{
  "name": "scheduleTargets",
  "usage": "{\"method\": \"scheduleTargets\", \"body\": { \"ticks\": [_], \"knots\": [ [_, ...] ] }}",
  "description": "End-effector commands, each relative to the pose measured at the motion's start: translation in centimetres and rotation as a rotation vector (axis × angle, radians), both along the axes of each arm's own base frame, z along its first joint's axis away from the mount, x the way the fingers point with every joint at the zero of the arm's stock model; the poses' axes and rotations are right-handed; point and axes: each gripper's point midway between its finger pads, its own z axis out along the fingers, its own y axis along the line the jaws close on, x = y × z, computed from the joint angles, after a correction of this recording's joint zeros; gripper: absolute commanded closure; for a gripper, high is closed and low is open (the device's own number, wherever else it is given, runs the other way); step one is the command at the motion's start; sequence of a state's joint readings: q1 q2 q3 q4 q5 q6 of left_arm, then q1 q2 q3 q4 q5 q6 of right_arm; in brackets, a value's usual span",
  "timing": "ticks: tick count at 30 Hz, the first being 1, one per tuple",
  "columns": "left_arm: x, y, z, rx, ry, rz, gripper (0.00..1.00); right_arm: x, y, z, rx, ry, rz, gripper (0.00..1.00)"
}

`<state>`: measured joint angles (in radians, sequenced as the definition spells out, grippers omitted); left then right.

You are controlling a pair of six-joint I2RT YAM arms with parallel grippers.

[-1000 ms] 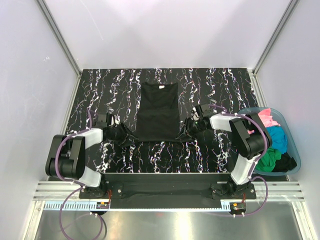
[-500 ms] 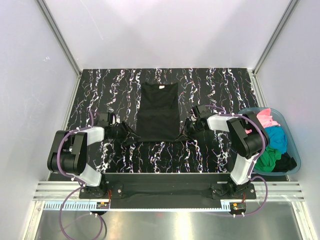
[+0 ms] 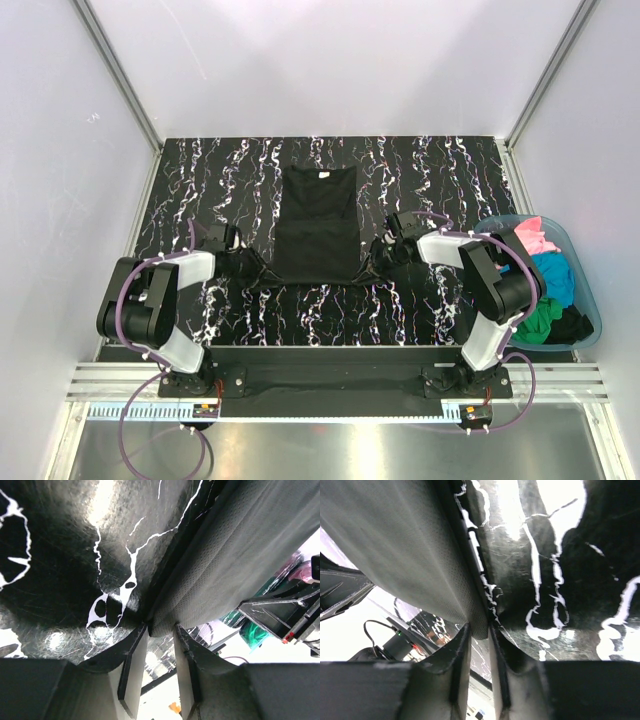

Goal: Fold and stack the t-shirts
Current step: Fold the tshirt

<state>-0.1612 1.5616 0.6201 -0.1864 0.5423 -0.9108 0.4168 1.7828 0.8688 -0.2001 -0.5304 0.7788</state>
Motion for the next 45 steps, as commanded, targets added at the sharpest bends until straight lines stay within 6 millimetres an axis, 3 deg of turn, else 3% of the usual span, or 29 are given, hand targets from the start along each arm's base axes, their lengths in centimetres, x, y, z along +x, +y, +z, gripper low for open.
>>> {"method": "scheduleTargets", "body": {
  "ticks": [1, 5, 9, 19, 27, 31, 36, 40, 42, 45],
  "knots": [
    [-3.9, 3.8, -4.7, 0.243, 0.176, 0.039, 0.67, -1.3, -2.0, -2.5, -0.129, 0.033, -0.016, 0.74],
    [-3.6, 3.8, -4.6, 0.24, 0.162, 0.04, 0.82, -1.1, -1.9, -2.5, -0.127, 0.031, -0.012, 0.92],
    [-3.3, 3.6, -4.3, 0.234, 0.152, 0.031, 0.99, -1.4, -2.3, -2.0, -0.135, 0.014, -0.007, 0.96],
    [-2.9, 2.6, -2.1, 0.167, 0.081, -0.009, 1.0, -2.6, -2.1, -0.1, -0.11, -0.001, 0.027, 1.0],
    [0.1, 2.7, 3.7, 0.188, -0.073, -0.023, 1.0, -3.1, -1.9, 2.3, -0.133, -0.031, 0.051, 1.0],
    [1.8, 3.0, 6.0, 0.212, -0.134, -0.009, 1.0, -1.8, -1.6, 4.6, -0.131, -0.081, 0.036, 1.0],
    [3.5, 3.0, 7.4, 0.229, -0.15, -0.002, 1.0, -0.4, -1.6, 6.7, -0.152, -0.119, 0.02, 1.0],
    [5.9, 2.9, 9.1, 0.237, -0.193, -0.001, 1.0, 1.4, -1.2, 9.1, -0.157, -0.173, 0.01, 1.0],
    [7.5, 2.6, 11.1, 0.225, -0.244, 0.002, 1.0, 2.0, -1.2, 9.6, -0.172, -0.178, 0.017, 1.0],
    [10.2, 2.5, 13.4, 0.234, -0.317, 0.013, 1.0, 4.6, -0.8, 11.9, -0.185, -0.239, 0.013, 1.0]
  ]
}}
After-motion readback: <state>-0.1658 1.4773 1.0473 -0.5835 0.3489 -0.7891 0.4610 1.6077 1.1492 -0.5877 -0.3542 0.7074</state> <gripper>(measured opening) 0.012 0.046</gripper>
